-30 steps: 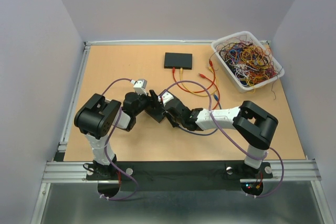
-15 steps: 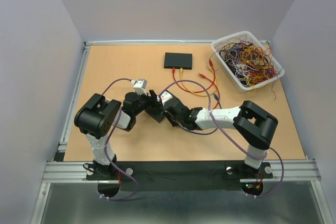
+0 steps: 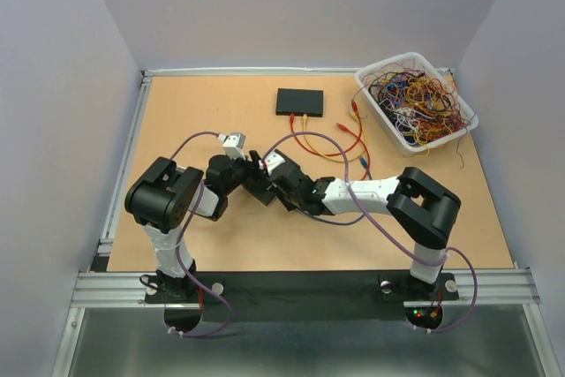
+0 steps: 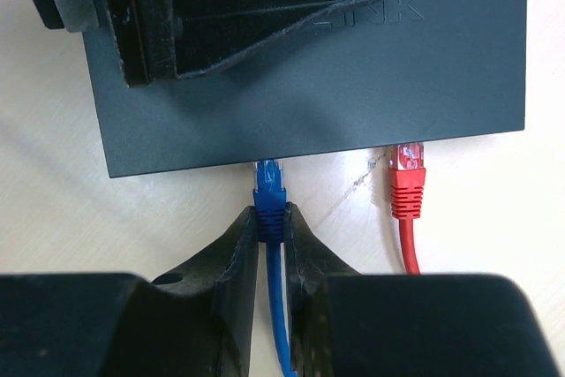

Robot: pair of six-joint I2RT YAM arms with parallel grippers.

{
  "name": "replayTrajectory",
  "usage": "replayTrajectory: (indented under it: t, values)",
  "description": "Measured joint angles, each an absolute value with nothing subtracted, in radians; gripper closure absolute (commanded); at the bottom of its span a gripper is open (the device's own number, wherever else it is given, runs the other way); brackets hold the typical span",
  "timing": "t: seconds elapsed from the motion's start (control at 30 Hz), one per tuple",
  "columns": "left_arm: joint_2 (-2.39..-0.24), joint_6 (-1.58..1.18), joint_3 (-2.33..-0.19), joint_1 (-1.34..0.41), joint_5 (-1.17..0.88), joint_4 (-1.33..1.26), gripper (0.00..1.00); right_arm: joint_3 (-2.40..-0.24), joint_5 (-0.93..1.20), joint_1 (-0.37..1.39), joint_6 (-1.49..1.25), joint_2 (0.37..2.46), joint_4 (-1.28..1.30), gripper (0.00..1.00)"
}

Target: Insert the plug into the switch port

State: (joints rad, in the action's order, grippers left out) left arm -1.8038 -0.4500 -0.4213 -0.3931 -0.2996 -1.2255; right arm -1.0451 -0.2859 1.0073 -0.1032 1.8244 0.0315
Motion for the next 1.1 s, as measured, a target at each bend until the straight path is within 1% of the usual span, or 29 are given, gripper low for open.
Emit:
replayTrajectory:
  t: [0.37,0.57,0.83,1.0,1.1]
  values:
    - [-1.823,-0.444,-0.417,-0.378,-0.270,-1.265,0.29,-1.166,-0.299,0.994,-0.068,1.896,0.127,1.00]
    - [-1.833,-0.411,-0.427,-0.377,-0.206,-1.271,0.29,-1.333,-0.288,0.987,-0.018,1.991,0.254,1.00]
    - [-1.850,-0.418,-0.463,-0.355,-0.091,-1.246,0.29,-1.529,-0.281,0.963,0.039,2.103,0.352,1.00]
    - [-1.855,-0.408,-0.476,-0.355,-0.075,-1.236,0.29,-1.538,-0.255,0.947,0.050,2.104,0.338,1.00]
    - [-1.860,-0.385,-0.479,-0.355,-0.075,-1.238,0.29,-1.508,-0.231,0.934,0.048,2.101,0.285,1.00]
